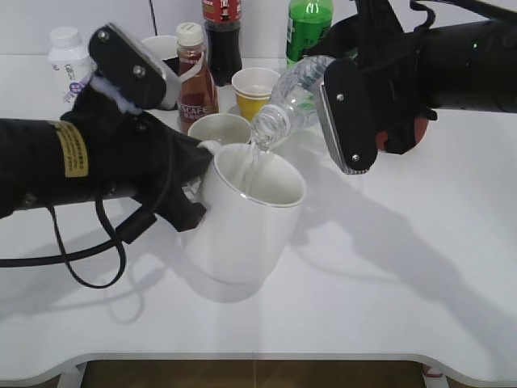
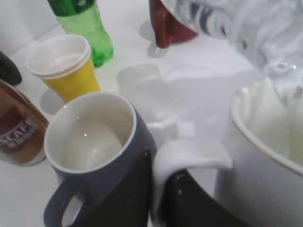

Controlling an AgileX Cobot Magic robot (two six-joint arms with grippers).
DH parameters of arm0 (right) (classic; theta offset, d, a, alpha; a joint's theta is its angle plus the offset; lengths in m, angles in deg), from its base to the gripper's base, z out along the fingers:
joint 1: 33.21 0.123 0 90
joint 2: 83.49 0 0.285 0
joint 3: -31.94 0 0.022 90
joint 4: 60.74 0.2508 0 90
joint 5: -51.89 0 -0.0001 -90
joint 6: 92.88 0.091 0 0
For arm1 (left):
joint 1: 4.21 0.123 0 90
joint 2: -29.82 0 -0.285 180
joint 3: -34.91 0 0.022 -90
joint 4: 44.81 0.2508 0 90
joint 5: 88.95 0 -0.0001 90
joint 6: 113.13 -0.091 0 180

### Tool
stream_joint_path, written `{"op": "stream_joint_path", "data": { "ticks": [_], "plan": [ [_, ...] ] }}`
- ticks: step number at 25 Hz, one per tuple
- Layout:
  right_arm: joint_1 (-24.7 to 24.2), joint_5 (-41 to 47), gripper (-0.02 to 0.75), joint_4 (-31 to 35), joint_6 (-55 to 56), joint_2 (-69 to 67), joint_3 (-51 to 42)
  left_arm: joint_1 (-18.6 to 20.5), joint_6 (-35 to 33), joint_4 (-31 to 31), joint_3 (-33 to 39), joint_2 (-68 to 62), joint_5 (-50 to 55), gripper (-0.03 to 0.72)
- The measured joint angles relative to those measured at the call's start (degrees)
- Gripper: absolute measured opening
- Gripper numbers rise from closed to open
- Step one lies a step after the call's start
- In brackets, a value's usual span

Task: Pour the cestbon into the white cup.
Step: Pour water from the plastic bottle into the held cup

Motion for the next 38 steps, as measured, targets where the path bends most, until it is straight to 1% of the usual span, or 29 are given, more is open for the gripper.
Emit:
{"op": "stream_joint_path", "data": {
  "ticks": [6,12,18,20,24,26,28,31,34,36,38],
  "plan": [
    [0.0,0.0,0.469,-0.1,-0.5,0.0,0.3,0.0,0.0,0.0,0.0,-0.3,0.5,0.038],
    [0.0,0.0,0.469,-0.3,-4.4,0.0,0.4,0.0,0.0,0.1,0.0,-0.3,0.5,0.038],
    [0.0,0.0,0.469,-0.3,-5.2,0.0,0.4,0.0,0.0,0.1,0.0,-0.3,0.5,0.038],
    [0.0,0.0,0.469,1.7,-5.0,0.0,0.4,0.0,0.0,0.1,0.0,-0.3,0.4,0.038],
    [0.0,0.0,0.469,9.0,-1.2,0.0,0.4,0.2,0.0,0.2,0.0,-0.3,-2.0,0.038],
    [0.0,0.0,0.469,10.7,3.9,0.0,0.4,0.8,0.0,0.2,0.0,-0.3,-3.8,0.038],
    [0.0,-0.9,0.469,11.2,12.0,0.0,0.4,1.9,0.0,0.3,0.0,-0.2,-5.4,0.038],
    [0.0,-6.0,0.469,11.2,27.7,0.0,-0.1,4.3,-0.1,0.4,0.0,0.7,-7.5,0.038],
    [0.0,-14.2,0.469,11.1,48.0,0.0,-1.5,7.5,-0.1,0.5,0.0,1.0,-11.5,0.038],
    [-0.6,-17.9,0.469,10.7,58.2,0.0,-2.6,10.4,-0.1,0.5,0.0,1.0,-14.3,0.038],
    [-1.9,-20.0,0.469,10.6,64.9,0.0,-4.4,13.6,-0.1,0.6,0.0,1.0,-16.8,0.038]
  ]
}}
